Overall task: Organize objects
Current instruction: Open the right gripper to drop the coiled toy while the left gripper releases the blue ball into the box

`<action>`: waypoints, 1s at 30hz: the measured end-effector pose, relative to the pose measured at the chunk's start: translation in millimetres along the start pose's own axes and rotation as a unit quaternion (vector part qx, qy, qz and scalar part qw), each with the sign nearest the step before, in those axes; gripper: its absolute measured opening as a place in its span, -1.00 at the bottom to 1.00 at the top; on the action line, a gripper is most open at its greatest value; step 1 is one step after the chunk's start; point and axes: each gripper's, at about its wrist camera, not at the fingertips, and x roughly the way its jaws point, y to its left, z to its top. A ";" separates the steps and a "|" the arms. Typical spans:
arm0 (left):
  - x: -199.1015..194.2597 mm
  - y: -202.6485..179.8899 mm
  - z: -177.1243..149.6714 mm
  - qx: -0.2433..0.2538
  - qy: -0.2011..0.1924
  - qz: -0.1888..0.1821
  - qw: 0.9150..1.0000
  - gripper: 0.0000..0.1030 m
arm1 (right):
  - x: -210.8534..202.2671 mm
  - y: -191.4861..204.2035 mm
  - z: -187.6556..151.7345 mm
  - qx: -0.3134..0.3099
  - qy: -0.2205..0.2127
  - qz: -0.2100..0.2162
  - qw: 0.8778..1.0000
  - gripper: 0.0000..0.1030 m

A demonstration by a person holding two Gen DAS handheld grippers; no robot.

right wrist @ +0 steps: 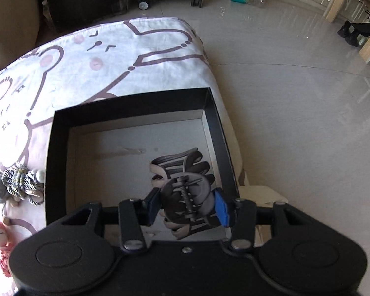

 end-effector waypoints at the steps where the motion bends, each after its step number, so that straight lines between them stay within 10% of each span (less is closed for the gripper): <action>1: 2.2 -3.2 -2.0 -0.001 0.002 -0.006 1.000 -0.21 | 2.4 -0.8 -0.7 0.001 0.004 0.001 1.000 -0.08; 30: 69.4 -50.4 -29.2 -0.090 0.057 -0.073 0.992 -0.21 | -31.0 -39.0 -3.8 0.110 -0.010 0.076 0.991 0.25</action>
